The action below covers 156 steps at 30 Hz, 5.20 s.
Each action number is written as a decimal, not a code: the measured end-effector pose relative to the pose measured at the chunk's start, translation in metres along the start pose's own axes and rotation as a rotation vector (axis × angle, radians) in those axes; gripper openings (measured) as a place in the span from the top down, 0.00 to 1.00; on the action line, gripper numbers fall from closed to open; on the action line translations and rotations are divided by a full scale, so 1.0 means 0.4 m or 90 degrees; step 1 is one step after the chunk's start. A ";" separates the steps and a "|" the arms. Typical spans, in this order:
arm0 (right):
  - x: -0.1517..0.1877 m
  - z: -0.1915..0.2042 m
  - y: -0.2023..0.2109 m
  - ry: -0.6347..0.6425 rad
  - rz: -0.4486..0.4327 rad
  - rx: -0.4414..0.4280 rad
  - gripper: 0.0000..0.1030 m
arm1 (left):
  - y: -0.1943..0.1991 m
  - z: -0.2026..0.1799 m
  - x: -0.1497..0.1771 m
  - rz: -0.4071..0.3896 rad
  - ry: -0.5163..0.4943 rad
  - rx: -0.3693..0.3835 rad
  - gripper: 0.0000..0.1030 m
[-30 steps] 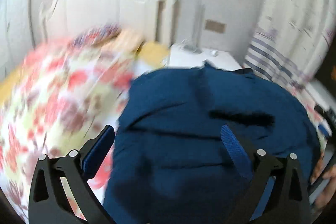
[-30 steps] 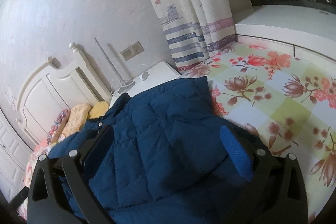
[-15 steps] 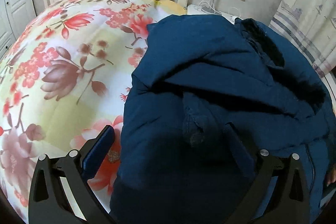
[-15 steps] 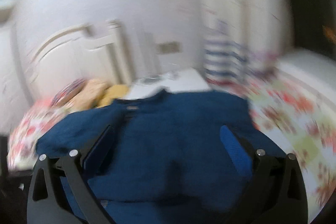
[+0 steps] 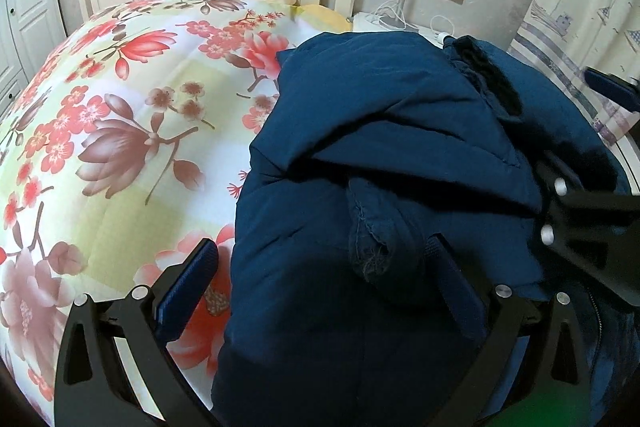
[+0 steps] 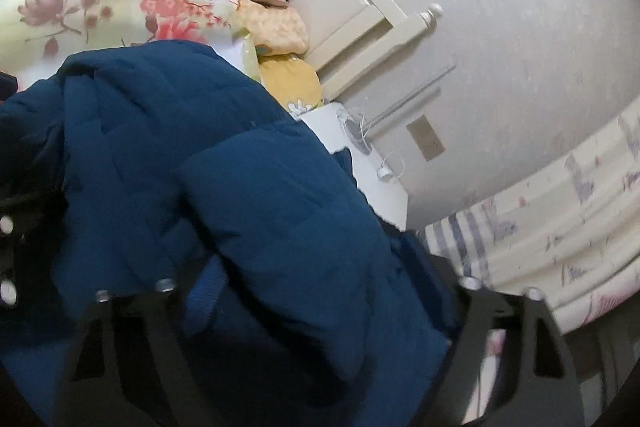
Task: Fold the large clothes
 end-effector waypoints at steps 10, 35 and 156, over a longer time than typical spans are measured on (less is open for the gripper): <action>0.465 -0.480 0.015 -0.852 -0.020 -0.317 0.80 | 0.001 0.000 0.001 0.001 0.002 0.002 0.04; 0.707 -0.418 -0.038 -0.914 0.203 -0.299 0.50 | 0.002 0.000 0.001 0.001 0.003 0.003 0.04; 0.490 -0.212 0.067 -0.363 0.199 -0.207 0.13 | 0.059 -0.413 0.019 -0.021 -0.210 0.020 0.05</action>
Point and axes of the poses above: each gripper's, at about its wrist camera, not at the fingertips, and y roughly against the way its jaws point, z to its left, x to its underside, the point moved 2 cm from there along -y, roughly the way its jaws point, and after that the axes turned 6 degrees about x, right-handed, at the moved point
